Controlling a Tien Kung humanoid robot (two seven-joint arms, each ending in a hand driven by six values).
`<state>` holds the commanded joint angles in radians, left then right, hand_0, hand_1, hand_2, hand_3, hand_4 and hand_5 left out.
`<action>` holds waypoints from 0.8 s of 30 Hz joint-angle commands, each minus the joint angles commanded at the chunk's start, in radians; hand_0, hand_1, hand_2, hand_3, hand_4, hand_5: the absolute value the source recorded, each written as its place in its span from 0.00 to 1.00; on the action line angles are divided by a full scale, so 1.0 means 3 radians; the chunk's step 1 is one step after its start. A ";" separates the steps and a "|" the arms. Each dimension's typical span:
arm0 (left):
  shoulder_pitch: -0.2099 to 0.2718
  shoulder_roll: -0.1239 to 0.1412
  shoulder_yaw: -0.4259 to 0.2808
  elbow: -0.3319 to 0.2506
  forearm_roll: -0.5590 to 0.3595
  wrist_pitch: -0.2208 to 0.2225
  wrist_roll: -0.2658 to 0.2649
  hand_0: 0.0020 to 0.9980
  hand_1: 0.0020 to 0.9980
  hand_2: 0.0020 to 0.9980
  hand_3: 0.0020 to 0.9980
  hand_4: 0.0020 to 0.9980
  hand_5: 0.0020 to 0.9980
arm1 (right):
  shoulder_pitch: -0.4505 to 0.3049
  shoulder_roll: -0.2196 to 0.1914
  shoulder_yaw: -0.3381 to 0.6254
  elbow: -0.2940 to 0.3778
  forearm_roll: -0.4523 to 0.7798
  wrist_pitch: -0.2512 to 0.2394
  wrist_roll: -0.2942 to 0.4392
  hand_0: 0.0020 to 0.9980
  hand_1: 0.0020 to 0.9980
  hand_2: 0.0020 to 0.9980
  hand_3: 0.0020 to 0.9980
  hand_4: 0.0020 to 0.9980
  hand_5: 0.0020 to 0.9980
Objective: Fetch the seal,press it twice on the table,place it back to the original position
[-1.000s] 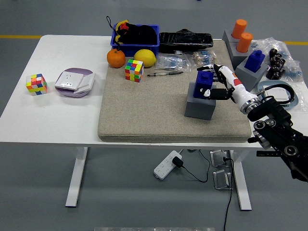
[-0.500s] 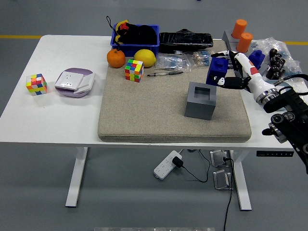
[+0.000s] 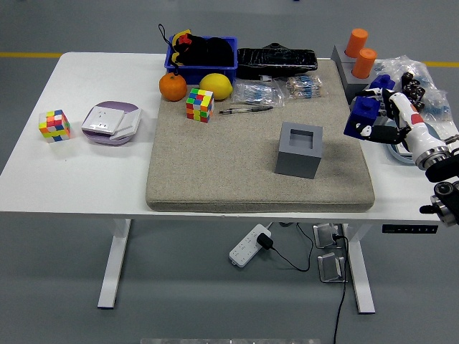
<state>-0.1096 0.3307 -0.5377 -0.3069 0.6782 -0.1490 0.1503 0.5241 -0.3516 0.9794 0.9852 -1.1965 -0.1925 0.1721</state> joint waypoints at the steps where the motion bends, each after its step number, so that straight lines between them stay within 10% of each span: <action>1: 0.0001 0.0002 0.0000 0.0000 0.0001 0.0000 0.0000 0.82 0.80 0.77 0.82 0.77 0.29 | -0.0025 0.0006 -0.0003 -0.0010 0.0007 0.0000 0.0004 0.59 0.43 0.42 0.46 0.59 0.00; 24: -0.0001 0.0015 0.0050 -0.0010 0.0010 -0.0004 0.0001 0.82 0.80 0.77 0.81 0.77 0.28 | -0.0138 0.0264 -0.0250 -0.0370 0.0142 -0.0016 0.0091 0.59 0.42 0.42 0.45 0.60 0.00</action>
<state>-0.1100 0.3351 -0.5228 -0.3101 0.6811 -0.1501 0.1505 0.4827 -0.2725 0.9046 0.8741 -1.1538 -0.1974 0.1993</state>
